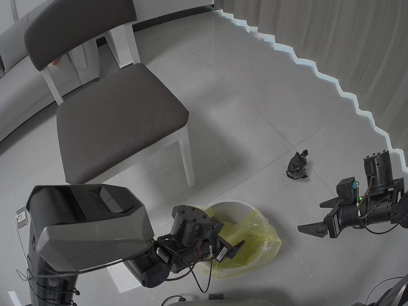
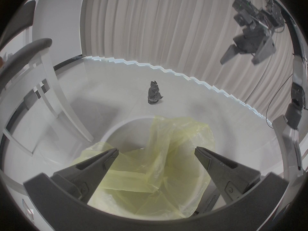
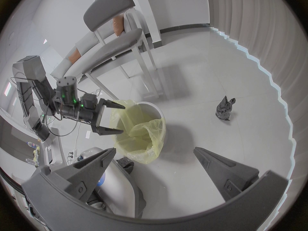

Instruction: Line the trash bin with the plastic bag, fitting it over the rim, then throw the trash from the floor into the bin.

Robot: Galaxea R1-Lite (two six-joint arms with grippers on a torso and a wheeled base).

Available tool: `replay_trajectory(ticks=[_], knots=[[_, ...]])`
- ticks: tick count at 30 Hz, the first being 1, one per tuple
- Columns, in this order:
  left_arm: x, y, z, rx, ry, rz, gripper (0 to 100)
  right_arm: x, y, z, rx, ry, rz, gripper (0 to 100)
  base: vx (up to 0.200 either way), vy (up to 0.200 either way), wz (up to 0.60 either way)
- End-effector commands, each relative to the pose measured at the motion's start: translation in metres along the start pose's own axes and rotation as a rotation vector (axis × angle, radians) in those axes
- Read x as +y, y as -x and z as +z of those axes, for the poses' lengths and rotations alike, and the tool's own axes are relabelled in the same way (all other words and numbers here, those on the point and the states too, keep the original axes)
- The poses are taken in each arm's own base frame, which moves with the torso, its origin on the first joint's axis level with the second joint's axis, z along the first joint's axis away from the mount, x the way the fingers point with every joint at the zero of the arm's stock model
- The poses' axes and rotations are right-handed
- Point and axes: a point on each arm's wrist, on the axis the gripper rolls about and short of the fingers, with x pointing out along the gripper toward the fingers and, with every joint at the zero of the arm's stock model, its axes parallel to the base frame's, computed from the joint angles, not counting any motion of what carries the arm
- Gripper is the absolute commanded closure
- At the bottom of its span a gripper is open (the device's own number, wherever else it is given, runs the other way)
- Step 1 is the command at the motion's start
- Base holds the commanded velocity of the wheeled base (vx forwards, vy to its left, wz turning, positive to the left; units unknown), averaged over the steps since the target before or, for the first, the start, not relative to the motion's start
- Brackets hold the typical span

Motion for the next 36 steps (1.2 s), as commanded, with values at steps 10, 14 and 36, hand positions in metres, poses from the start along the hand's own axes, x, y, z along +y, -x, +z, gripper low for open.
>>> replay_trajectory(ticks=[10, 14, 36], knots=[[-0.006, -0.042, -0.030, 0.064, -0.029, -0.014, 0, 0.004, 0.018, 0.003, -0.059, 0.017, -0.011, 0, 0.000, 0.000, 0.00], [-0.005, -0.051, -0.033, 0.081, -0.044, -0.014, 0, 0.005, 0.019, 0.003, -0.059, 0.017, -0.011, 0, 0.000, 0.000, 0.00], [0.000, -0.068, -0.019, 0.039, -0.045, 0.029, 100, 0.003, 0.024, -0.001, -0.069, 0.009, -0.026, 0, 0.000, 0.000, 0.00]])
